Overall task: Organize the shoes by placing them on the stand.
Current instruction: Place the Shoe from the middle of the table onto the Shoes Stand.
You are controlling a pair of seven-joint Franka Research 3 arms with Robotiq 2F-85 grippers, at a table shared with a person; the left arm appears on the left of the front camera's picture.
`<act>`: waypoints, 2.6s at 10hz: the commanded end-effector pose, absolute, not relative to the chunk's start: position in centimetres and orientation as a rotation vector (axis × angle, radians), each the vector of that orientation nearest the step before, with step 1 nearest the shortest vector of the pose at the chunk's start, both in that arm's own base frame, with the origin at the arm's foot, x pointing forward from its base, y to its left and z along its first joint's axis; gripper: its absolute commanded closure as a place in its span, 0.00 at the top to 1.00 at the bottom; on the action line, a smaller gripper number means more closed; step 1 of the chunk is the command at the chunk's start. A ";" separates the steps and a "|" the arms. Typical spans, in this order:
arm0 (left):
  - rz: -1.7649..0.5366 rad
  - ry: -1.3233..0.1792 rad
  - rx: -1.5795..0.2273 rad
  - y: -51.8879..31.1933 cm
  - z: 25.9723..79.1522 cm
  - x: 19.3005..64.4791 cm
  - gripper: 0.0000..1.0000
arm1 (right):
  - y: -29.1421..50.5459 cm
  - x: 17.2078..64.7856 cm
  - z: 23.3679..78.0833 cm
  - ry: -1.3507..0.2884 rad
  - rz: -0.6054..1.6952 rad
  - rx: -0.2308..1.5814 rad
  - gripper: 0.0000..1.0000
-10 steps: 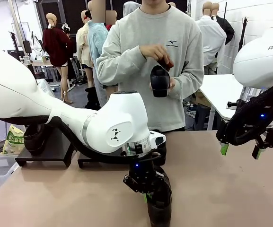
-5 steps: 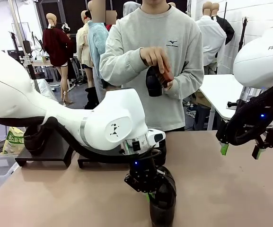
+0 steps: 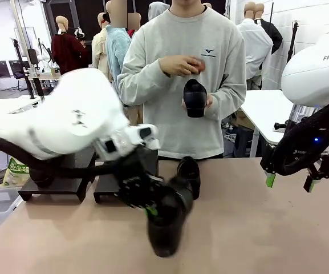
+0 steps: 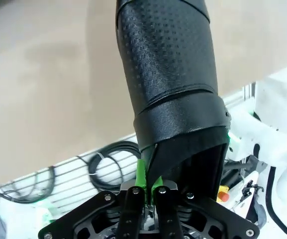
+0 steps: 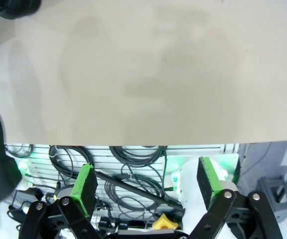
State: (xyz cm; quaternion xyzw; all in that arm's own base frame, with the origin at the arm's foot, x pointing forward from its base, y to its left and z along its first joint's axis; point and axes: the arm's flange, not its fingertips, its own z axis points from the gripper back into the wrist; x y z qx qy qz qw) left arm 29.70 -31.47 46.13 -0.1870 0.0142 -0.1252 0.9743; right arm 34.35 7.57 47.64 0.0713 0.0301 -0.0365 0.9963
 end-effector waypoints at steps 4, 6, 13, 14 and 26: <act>-0.246 -0.056 -0.515 -22.3 49.6 32.9 0.00 | 7.9 34.8 47.7 0.052 -0.070 0.163 1.00; -0.266 -0.109 -0.350 -22.8 48.5 33.4 0.00 | 7.9 34.8 47.7 0.052 -0.070 0.163 1.00; -0.167 -0.497 -0.076 -11.3 50.9 40.5 0.00 | 7.9 34.8 47.7 0.052 -0.070 0.163 1.00; -0.154 -0.533 -0.047 -10.0 50.8 41.6 0.00 | 7.9 34.8 47.7 0.052 -0.070 0.163 1.00; 0.019 -0.466 -0.087 -5.6 48.1 47.3 0.00 | 7.9 34.8 47.7 0.052 -0.070 0.163 1.00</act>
